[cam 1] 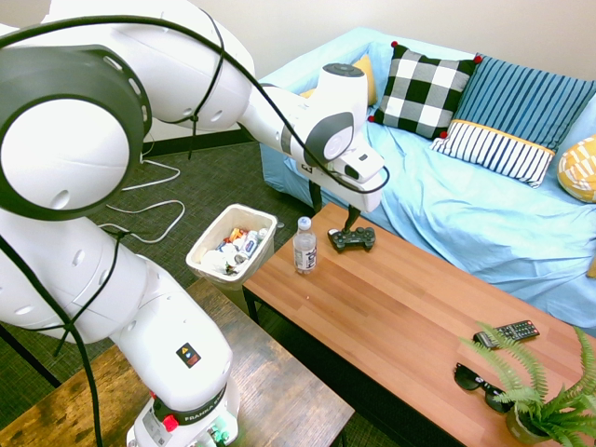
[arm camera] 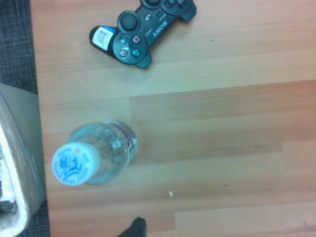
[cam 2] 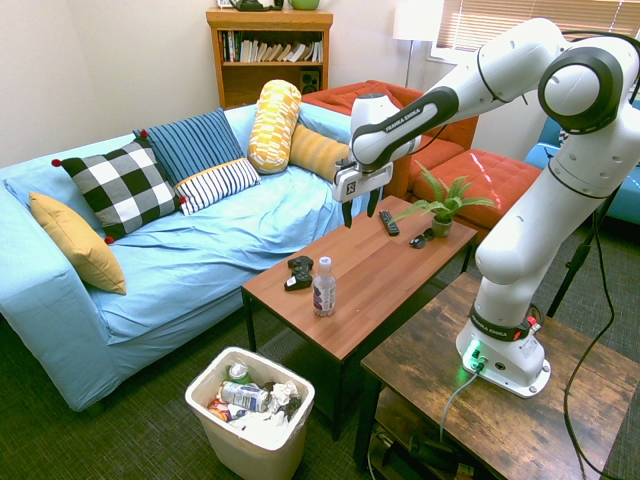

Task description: Throw the bottle in the trash bin

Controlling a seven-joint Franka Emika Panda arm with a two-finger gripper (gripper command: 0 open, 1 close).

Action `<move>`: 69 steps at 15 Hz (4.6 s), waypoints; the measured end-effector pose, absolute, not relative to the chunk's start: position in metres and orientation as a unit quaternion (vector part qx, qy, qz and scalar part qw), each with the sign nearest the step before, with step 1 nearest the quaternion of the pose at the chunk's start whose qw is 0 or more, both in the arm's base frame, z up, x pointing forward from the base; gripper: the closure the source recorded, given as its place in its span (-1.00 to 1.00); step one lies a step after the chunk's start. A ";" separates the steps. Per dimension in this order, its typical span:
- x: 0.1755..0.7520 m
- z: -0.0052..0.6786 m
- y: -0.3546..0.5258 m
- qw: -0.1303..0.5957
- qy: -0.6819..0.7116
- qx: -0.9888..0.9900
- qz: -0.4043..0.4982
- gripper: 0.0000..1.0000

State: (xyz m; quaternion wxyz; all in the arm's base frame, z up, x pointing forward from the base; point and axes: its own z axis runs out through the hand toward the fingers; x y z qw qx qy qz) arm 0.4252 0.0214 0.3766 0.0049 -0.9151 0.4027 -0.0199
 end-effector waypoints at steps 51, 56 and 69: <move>0.463 0.254 0.128 0.006 0.473 -0.881 -0.009 1.00; 0.461 0.316 0.156 0.026 0.451 -0.891 -0.041 1.00; 0.434 0.279 0.480 -0.033 0.332 -0.935 -0.116 1.00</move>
